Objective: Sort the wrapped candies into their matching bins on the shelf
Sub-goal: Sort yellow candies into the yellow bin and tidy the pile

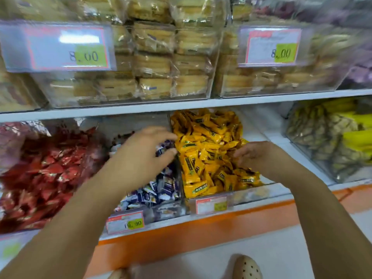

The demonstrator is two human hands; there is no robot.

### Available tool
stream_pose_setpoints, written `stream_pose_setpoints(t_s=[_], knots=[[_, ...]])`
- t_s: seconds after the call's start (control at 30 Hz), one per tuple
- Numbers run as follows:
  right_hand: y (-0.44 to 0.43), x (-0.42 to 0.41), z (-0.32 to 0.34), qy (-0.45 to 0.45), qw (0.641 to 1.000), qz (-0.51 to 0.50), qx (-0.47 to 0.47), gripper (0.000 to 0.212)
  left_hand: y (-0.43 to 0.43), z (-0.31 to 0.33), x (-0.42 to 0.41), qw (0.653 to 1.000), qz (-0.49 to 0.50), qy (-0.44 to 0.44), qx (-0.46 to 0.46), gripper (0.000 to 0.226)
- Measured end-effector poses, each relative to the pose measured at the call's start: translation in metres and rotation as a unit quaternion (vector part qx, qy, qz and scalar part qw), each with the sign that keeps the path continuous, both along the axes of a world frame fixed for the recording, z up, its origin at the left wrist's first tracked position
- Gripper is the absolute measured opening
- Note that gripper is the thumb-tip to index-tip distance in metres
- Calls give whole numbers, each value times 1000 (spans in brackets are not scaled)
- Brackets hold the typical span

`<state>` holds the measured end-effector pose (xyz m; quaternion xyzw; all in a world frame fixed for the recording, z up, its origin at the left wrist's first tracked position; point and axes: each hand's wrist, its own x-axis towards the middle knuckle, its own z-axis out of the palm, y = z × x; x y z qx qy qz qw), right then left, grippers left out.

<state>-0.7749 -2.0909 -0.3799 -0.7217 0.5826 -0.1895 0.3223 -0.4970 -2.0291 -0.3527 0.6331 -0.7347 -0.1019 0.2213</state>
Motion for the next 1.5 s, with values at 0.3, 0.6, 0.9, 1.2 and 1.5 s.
stream_pose_setpoints(t_s=[0.3, 0.6, 0.9, 1.2, 1.5], knots=[[-24, 17, -46, 272, 947, 104, 132, 93, -40, -66, -86, 967, -136, -216, 24, 73], [-37, -11, -28, 28, 998, -39, 47, 15, -55, -63, -76, 976, -128, -174, -17, 37], [-78, 4, -26, -24, 984, -113, -136, 41, -60, -62, -74, 980, -124, -156, 4, 27], [-56, -24, 2, 58, 996, -39, -53, 68, -59, -61, -74, 979, -136, -153, 7, 37], [-13, 7, -22, 285, 951, 86, 89, 33, -58, -64, -74, 979, -139, -148, -5, 44]])
